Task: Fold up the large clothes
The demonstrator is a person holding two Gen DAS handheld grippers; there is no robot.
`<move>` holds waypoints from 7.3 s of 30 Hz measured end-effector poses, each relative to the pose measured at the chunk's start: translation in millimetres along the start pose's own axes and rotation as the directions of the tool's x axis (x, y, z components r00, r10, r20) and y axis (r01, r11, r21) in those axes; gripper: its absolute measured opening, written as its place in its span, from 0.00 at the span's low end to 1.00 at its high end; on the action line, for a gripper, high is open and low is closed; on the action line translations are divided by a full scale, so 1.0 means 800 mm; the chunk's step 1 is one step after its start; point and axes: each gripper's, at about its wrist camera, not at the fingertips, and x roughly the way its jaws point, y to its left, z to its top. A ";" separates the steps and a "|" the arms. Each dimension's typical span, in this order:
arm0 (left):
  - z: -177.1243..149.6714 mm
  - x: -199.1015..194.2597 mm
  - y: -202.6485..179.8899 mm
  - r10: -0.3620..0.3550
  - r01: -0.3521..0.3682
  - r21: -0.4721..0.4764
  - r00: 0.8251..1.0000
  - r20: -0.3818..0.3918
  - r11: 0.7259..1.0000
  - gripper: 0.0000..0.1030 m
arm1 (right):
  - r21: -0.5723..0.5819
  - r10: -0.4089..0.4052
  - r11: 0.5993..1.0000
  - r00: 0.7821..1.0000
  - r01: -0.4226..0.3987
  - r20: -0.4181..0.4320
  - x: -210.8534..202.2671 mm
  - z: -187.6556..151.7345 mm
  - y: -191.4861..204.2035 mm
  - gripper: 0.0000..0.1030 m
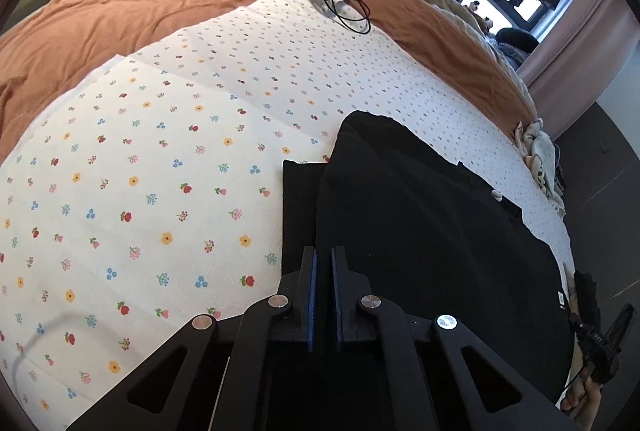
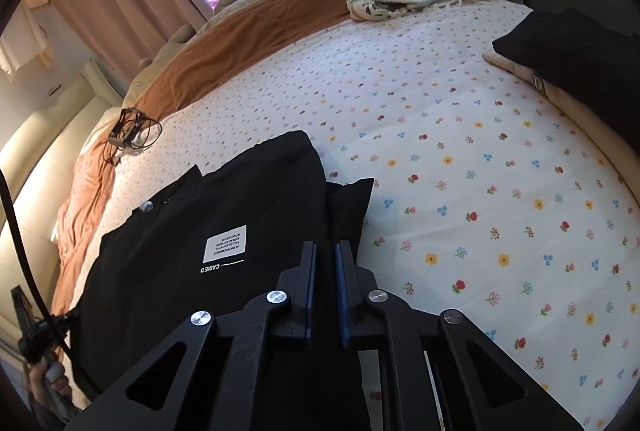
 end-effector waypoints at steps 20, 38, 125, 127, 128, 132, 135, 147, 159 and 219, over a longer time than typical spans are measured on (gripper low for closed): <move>0.002 0.006 -0.001 -0.037 0.037 -0.009 0.999 -0.008 0.999 0.05 | -0.077 -0.017 0.997 0.998 0.013 -0.053 0.024 0.022 0.013 0.62; 0.004 0.001 0.001 -0.044 0.044 -0.018 0.999 0.015 0.999 0.04 | -0.085 0.033 0.996 0.999 -0.035 -0.031 -0.003 0.025 0.016 0.09; -0.108 -0.047 0.071 -0.214 0.177 -0.418 0.976 -0.042 0.891 0.42 | -0.231 -0.010 0.968 0.901 -0.100 -0.433 0.003 -0.178 0.294 0.48; -0.106 -0.041 0.071 -0.226 0.188 -0.419 0.973 -0.044 0.888 0.33 | -0.231 -0.034 0.970 0.895 -0.078 -0.444 0.013 -0.183 0.294 0.48; -0.107 -0.039 0.072 -0.231 0.191 -0.423 0.972 -0.045 0.886 0.27 | -0.237 -0.045 0.969 0.893 -0.071 -0.449 0.017 -0.185 0.295 0.48; -0.111 -0.047 0.069 -0.236 0.208 -0.416 0.972 -0.015 0.885 0.17 | -0.283 -0.088 0.958 0.889 -0.048 -0.449 0.032 -0.190 0.303 0.48; -0.109 -0.052 0.066 -0.233 0.211 -0.418 0.972 -0.003 0.884 0.17 | -0.323 -0.123 0.946 0.895 -0.024 -0.428 0.041 -0.186 0.310 0.43; -0.108 -0.050 0.065 -0.219 0.196 -0.462 0.976 0.003 0.865 0.17 | -0.329 -0.156 0.944 0.914 0.027 -0.375 0.113 -0.097 0.315 0.26; -0.112 -0.043 0.069 -0.201 0.178 -0.489 0.980 0.005 0.854 0.17 | -0.327 -0.210 0.938 0.937 0.113 -0.280 0.181 -0.031 0.322 0.24; -0.019 -0.146 -0.292 -0.322 0.322 0.148 0.946 -0.024 0.935 0.14 | -0.027 0.273 0.936 0.773 -0.351 -0.573 0.035 -0.182 0.228 0.23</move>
